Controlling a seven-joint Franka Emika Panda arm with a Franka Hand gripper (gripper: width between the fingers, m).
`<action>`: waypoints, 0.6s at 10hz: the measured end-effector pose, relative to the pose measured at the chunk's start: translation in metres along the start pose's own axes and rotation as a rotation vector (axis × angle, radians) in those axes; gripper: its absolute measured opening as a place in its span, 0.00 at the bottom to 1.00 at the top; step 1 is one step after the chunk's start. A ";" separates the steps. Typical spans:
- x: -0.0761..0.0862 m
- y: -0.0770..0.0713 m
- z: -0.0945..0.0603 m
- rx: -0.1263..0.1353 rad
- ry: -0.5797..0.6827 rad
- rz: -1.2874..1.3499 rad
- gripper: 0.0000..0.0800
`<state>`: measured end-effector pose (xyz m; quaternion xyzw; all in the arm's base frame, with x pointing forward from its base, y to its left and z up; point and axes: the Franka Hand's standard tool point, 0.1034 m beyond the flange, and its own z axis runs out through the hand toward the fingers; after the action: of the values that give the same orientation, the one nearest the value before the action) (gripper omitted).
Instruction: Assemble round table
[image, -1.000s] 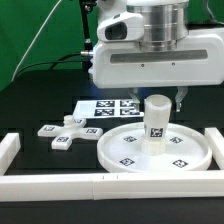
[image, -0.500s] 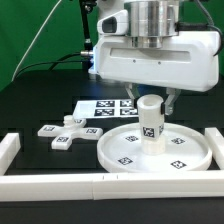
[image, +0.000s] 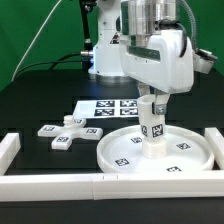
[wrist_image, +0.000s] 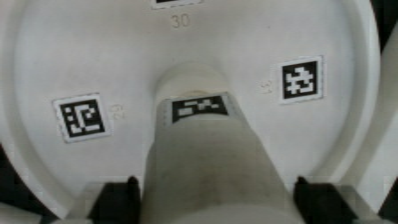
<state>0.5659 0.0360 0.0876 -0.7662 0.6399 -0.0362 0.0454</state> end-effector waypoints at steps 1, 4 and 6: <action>-0.002 0.000 0.000 0.002 -0.008 0.097 0.52; -0.008 0.001 0.000 -0.014 -0.012 -0.011 0.59; -0.006 0.002 -0.003 -0.093 -0.047 -0.433 0.76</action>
Offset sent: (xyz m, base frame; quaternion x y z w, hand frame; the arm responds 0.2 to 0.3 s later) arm 0.0000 0.0000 0.0000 0.0000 0.0000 -0.0650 0.9979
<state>0.5624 0.0419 0.0903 -0.8877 0.4602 0.0020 0.0162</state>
